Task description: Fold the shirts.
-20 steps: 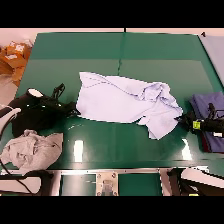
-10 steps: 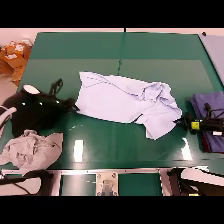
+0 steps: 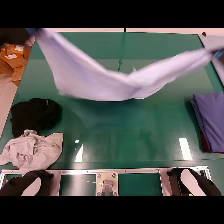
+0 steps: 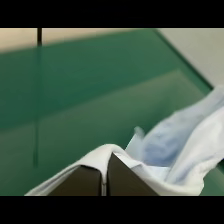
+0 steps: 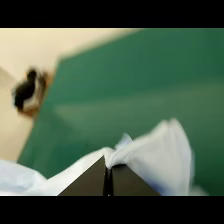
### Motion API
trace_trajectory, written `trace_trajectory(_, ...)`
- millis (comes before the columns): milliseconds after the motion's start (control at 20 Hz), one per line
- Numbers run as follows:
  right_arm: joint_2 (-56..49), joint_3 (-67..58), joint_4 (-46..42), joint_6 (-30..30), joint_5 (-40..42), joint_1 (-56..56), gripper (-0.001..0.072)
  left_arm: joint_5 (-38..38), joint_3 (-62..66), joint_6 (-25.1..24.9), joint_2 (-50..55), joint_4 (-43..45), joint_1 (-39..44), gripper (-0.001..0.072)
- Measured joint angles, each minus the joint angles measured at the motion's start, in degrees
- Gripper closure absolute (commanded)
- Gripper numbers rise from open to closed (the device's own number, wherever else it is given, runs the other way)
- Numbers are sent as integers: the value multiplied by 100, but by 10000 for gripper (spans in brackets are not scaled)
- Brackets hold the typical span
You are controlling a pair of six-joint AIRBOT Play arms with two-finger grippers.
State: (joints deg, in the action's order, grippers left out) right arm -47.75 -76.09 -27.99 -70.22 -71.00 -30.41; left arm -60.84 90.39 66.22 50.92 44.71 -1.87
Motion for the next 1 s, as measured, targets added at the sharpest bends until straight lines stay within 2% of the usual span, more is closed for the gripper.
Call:
trace_trajectory(350, 1211, -1978, 227, -413, 929, -549, 692, 260, 2087, 341, -640, 133, 2, 680)
trace_trajectory(550, 1329, -2282, -177, -730, 1117, -656, 692, 144, 2337, 1019, -599, 1152, 2, 679)
trace_trajectory(750, 1034, -1528, -428, -824, 879, -645, 693, -466, 1803, 1434, 9, 1617, 0, 679)
trace_trajectory(900, 457, -258, -459, -372, 1132, -170, 693, -693, 911, 1469, 828, 1478, 0, 679)
trace_trajectory(1000, -122, 623, -472, 98, 1751, 308, 693, -584, 271, 1381, 1488, 1425, 2, 680)
